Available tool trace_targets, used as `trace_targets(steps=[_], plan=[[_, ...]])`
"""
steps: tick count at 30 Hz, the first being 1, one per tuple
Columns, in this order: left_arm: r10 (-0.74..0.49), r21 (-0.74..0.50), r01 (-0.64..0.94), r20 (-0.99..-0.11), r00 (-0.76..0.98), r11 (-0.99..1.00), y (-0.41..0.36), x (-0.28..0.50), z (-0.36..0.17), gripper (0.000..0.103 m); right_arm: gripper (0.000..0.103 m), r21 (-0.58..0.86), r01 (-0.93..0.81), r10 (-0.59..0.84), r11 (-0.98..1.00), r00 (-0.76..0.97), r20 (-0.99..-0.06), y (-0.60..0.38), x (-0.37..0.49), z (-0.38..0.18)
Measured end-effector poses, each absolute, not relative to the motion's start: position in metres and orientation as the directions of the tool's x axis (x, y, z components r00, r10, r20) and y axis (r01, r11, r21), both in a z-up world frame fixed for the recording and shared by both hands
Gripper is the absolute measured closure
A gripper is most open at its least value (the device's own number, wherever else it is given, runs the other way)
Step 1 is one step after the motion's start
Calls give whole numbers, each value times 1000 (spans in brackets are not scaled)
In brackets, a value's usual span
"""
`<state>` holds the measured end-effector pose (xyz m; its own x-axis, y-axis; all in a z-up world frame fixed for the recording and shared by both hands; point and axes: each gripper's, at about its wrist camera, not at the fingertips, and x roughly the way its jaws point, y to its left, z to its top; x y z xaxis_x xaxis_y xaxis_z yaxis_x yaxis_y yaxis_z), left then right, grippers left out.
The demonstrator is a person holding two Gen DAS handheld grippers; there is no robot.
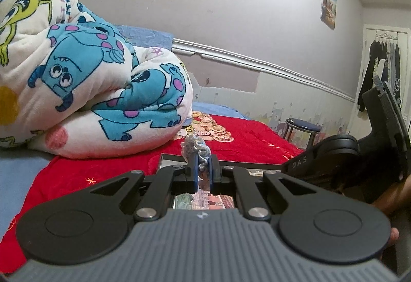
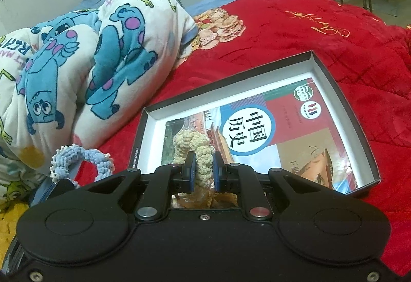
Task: Organize objects
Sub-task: 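Lower both items into the box lid and open both grippers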
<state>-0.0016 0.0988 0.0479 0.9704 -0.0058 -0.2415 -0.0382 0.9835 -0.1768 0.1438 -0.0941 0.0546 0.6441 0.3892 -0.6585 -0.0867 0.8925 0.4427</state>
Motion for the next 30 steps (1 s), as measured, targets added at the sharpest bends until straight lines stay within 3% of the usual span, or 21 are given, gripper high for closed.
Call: trace_targets(steps=[30], plan=[[-22,-225,-51,-310,950,973,102,17,36,92,89,441,-116,408,890,634,-657,-87,150,52]])
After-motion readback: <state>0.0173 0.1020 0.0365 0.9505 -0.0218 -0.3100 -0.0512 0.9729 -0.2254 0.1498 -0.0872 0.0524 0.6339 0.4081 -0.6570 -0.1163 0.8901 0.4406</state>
